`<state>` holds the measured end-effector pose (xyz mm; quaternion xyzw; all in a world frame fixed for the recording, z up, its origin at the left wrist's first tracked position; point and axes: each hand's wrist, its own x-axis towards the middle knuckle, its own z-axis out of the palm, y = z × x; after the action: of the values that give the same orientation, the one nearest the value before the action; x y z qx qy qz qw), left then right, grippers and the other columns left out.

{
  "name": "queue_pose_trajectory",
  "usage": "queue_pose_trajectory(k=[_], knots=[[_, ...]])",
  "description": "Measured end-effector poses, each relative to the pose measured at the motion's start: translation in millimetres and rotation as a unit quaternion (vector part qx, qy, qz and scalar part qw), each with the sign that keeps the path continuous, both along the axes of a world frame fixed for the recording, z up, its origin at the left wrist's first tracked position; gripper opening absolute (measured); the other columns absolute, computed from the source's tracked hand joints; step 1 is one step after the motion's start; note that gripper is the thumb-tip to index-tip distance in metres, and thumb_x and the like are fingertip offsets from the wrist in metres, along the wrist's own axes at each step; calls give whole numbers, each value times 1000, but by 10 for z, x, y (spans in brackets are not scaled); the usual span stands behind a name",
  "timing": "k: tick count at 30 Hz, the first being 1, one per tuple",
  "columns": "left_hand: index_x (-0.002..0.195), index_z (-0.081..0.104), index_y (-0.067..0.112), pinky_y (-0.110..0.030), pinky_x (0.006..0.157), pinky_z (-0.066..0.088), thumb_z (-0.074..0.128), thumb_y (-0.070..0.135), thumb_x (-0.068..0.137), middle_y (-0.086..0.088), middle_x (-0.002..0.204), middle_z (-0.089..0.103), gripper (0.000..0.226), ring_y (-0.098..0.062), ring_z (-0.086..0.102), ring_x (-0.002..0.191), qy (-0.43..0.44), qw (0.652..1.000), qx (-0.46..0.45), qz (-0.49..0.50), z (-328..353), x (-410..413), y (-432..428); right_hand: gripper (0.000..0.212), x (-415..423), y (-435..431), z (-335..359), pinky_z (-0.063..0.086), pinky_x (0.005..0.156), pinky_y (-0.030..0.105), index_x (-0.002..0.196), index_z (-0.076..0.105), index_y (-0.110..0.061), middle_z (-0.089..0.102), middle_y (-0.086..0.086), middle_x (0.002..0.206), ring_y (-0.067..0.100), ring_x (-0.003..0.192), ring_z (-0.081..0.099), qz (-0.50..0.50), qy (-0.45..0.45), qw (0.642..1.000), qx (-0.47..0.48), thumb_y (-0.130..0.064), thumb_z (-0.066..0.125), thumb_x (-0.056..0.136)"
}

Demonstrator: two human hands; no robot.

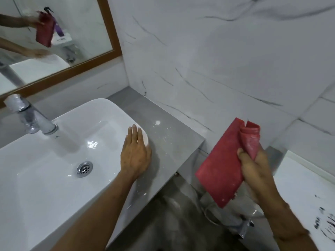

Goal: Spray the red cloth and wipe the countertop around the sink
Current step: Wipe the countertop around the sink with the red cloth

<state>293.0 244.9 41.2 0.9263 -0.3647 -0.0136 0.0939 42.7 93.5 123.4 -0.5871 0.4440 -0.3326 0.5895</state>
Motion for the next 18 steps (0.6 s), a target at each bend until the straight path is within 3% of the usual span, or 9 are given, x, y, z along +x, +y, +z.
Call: queue_pose_trajectory(k=[5,9,12,14,16,18], knots=[[149,-8,8,-29,116,-4,21,48,97,-9,160,-13,72,-20,-12,147,72,997,-36,-3,-32,118,-33,23,361,68,-8,47,62,25,110,51,-28,60,-5,88,15,80,60,13,52,997,-63,-11,42,97],[148,-8,8,-29,118,-5,20,43,99,-9,160,-13,67,-19,-13,147,96,993,-72,3,-10,180,-191,29,634,-34,-5,41,55,22,123,49,-20,54,-14,81,7,70,55,-3,135,980,-147,-13,38,97],[148,-8,9,-28,119,-5,18,41,99,-7,160,-12,65,-17,-14,147,106,990,-96,11,-44,193,-238,30,1072,-167,-81,36,50,11,124,48,-14,50,-16,74,1,62,49,-11,145,970,-195,-10,43,95],[149,-7,10,-26,117,-6,19,42,98,-5,160,-12,65,-13,-16,145,103,988,-113,23,-71,208,-244,29,1519,-292,-222,36,49,7,122,49,-10,56,-6,77,8,61,50,44,152,964,-212,-12,49,93],[149,-6,11,-26,116,-6,21,43,98,-5,161,-11,66,-11,-16,144,96,988,-118,36,-88,227,-266,30,2000,-402,-459,42,61,15,118,51,-5,65,15,96,23,73,57,165,195,949,-187,-21,54,92],[149,-5,10,-26,118,-6,22,42,98,-6,160,-11,67,-14,-15,146,88,989,-106,48,-95,228,-277,52,2378,-467,-815,48,89,24,130,44,-1,57,25,124,34,103,58,299,288,897,-151,-35,51,92]])
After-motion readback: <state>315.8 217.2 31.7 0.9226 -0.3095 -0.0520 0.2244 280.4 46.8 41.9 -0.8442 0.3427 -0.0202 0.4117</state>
